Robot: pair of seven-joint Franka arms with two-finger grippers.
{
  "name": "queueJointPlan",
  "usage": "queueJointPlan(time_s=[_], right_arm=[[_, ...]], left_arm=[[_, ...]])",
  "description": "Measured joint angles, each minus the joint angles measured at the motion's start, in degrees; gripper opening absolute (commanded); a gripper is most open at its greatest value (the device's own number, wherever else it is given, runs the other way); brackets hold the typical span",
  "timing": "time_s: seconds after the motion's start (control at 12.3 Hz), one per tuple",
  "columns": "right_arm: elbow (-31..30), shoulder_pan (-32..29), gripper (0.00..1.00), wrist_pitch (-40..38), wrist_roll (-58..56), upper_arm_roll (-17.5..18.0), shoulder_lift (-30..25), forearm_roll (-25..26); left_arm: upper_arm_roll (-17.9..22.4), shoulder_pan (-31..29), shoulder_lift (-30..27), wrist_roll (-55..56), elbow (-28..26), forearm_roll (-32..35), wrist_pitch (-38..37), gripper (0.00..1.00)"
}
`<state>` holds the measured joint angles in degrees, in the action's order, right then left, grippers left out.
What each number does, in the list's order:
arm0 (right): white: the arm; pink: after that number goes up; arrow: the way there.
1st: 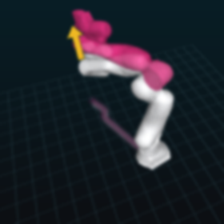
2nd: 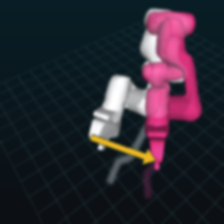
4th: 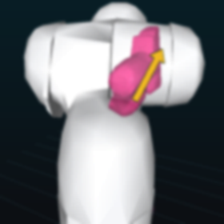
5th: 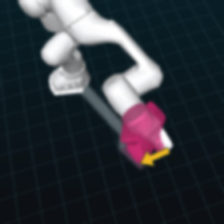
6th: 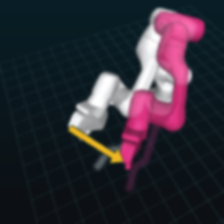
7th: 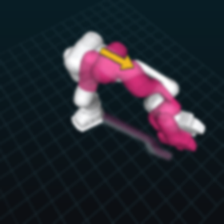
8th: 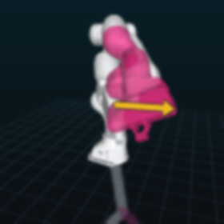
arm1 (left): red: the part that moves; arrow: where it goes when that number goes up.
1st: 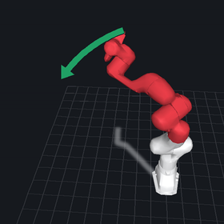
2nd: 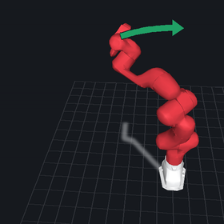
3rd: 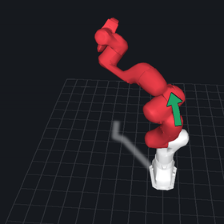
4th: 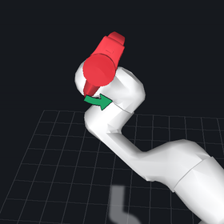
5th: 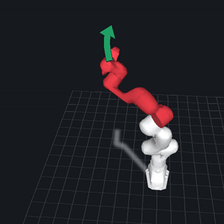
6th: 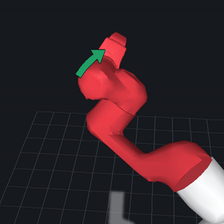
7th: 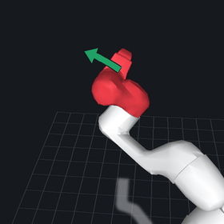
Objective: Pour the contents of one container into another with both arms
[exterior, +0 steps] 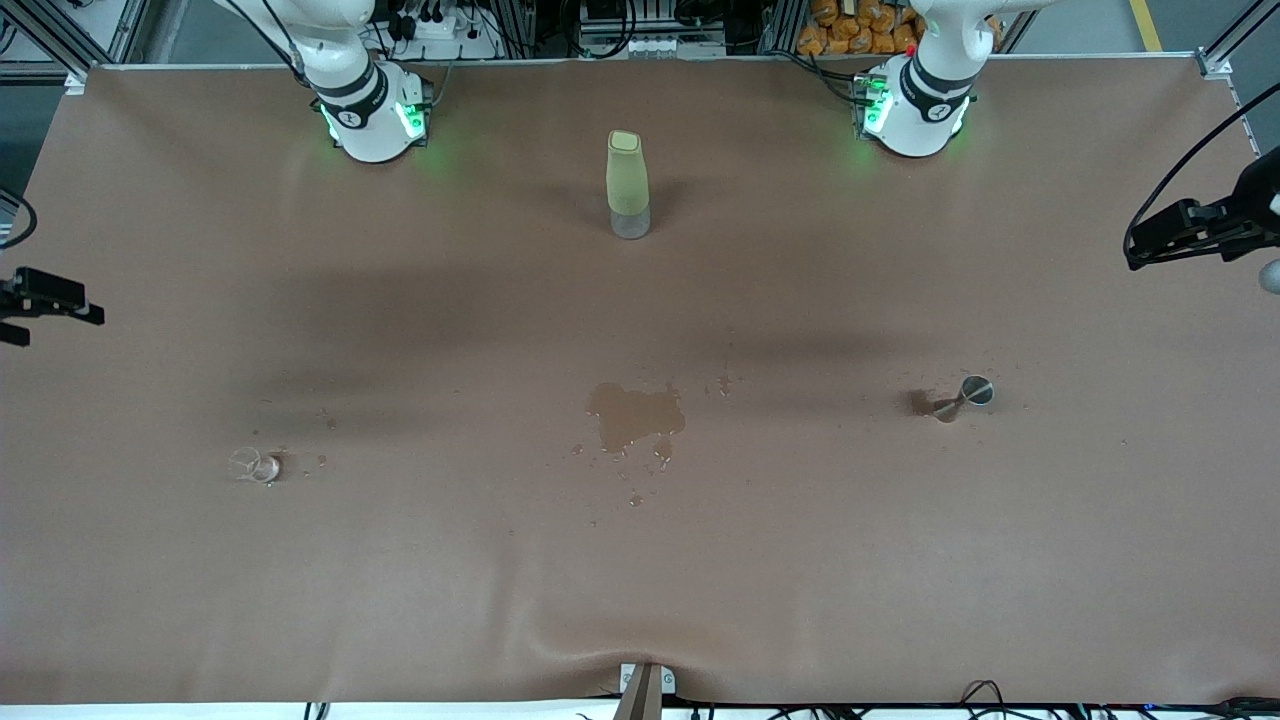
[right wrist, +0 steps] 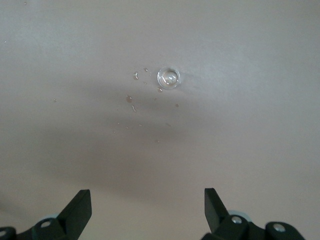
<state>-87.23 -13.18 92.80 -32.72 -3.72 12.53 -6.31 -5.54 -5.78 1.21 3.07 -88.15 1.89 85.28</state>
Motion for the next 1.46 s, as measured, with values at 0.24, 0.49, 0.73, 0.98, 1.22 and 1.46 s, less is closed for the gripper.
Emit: queueJointPlan(time_s=[0.24, 0.49, 0.73, 0.98, 1.22, 1.46], right_arm=[[0.54, -3.28, 1.00, 3.43, -10.60, -0.03, 4.88, -4.93], [0.73, -6.32, 1.00, 3.89, -20.81, -0.07, 9.34, -10.06], [0.77, -9.61, 1.00, 5.05, -34.42, -0.10, 14.98, -16.61], [0.88, -11.40, 1.00, 7.13, -49.05, -0.11, 20.95, -23.80], [1.35, -11.53, 1.00, 10.90, -68.29, -0.05, 25.98, -31.92], [1.49, -11.67, 1.00, 11.28, -87.04, -0.14, 30.64, -40.17]], left_arm=[[0.05, -1.71, 0.03, -7.82, -6.63, -3.93, 5.08, 1.00], [0.17, -6.27, 0.03, -18.91, -15.92, -10.10, 11.57, 1.00], [0.43, -13.60, 0.91, -34.97, -22.37, -17.76, 15.35, 1.00], [0.52, -20.02, 6.18, -51.61, -25.03, -24.77, 17.76, 1.00], [0.53, -24.56, 13.36, -69.90, -25.65, -30.73, 19.20, 1.00], [0.48, -27.17, 21.05, -89.69, -23.89, -35.58, 19.57, 1.00]])
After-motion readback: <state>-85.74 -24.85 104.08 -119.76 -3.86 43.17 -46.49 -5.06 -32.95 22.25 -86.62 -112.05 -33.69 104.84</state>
